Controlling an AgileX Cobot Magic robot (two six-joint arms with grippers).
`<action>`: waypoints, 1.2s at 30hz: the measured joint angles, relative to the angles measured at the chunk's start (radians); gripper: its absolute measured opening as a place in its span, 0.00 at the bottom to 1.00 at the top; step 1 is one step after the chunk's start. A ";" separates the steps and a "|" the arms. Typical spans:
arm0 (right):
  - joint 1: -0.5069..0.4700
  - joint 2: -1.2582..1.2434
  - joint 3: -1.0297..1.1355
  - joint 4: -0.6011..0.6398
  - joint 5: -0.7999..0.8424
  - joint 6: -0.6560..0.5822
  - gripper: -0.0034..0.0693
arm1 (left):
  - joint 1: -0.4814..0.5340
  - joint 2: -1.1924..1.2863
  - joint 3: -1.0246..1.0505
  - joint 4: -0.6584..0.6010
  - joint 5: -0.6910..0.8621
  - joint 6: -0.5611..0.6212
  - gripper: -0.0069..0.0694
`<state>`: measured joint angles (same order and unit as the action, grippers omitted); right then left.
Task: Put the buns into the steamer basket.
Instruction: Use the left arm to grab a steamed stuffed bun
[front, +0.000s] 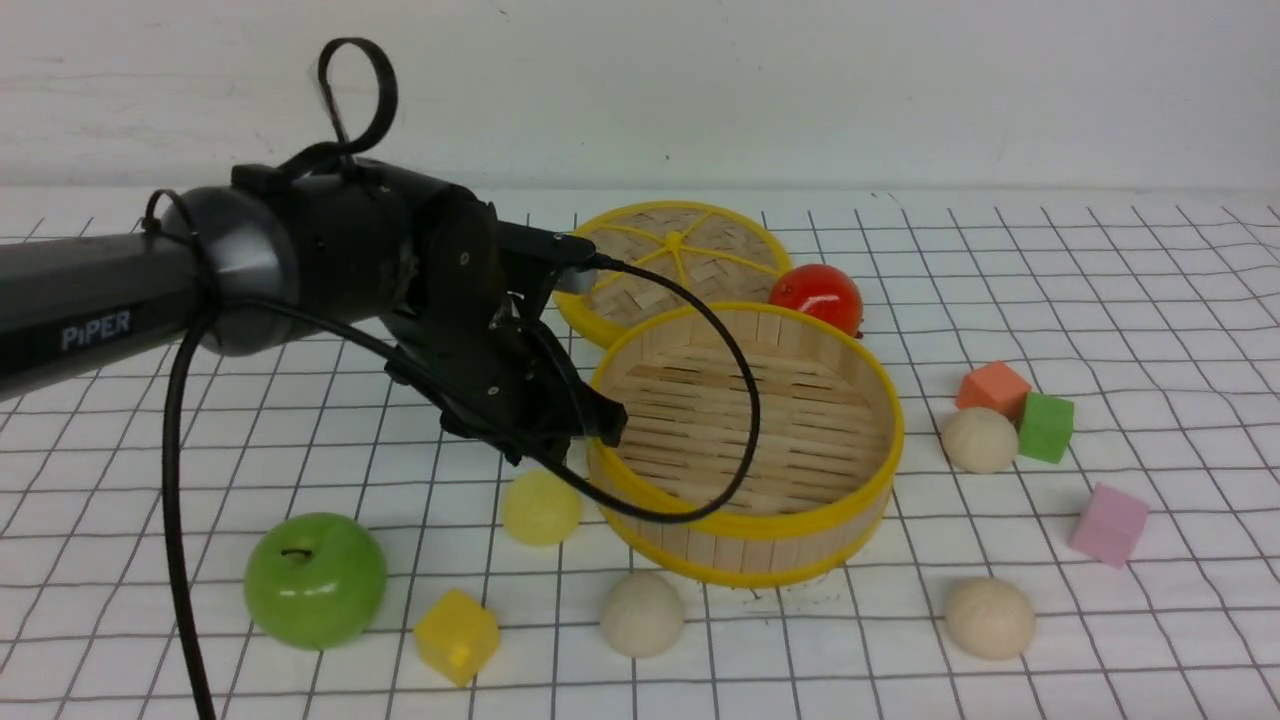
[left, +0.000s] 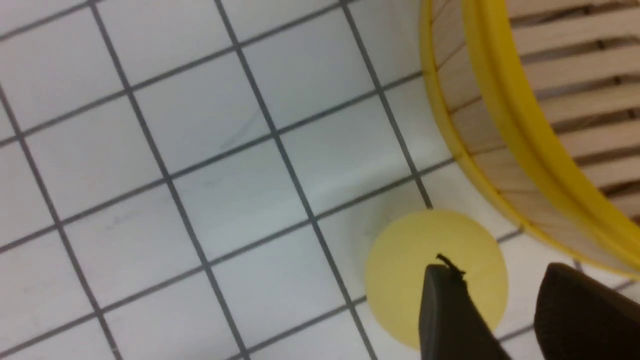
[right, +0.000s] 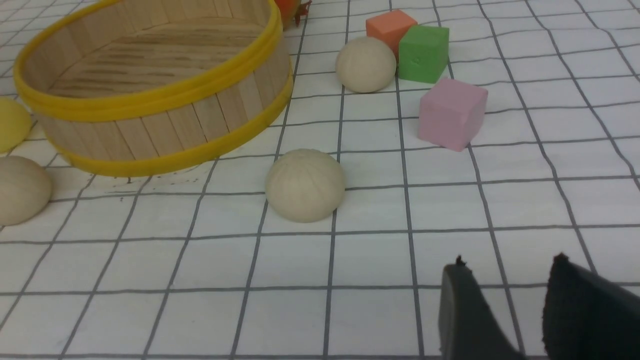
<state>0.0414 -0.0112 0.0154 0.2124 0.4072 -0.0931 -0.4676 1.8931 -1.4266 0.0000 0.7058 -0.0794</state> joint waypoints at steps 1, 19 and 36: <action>0.000 0.000 0.000 0.000 0.000 0.000 0.38 | 0.000 0.005 0.000 0.000 0.009 0.016 0.42; 0.000 0.000 0.000 0.000 0.000 0.000 0.38 | 0.000 0.089 0.000 -0.007 -0.030 0.029 0.42; 0.000 0.000 0.000 0.000 0.000 0.000 0.38 | 0.000 0.106 -0.008 0.012 -0.019 0.029 0.07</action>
<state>0.0414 -0.0112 0.0154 0.2124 0.4072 -0.0931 -0.4676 1.9991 -1.4344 0.0116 0.6870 -0.0499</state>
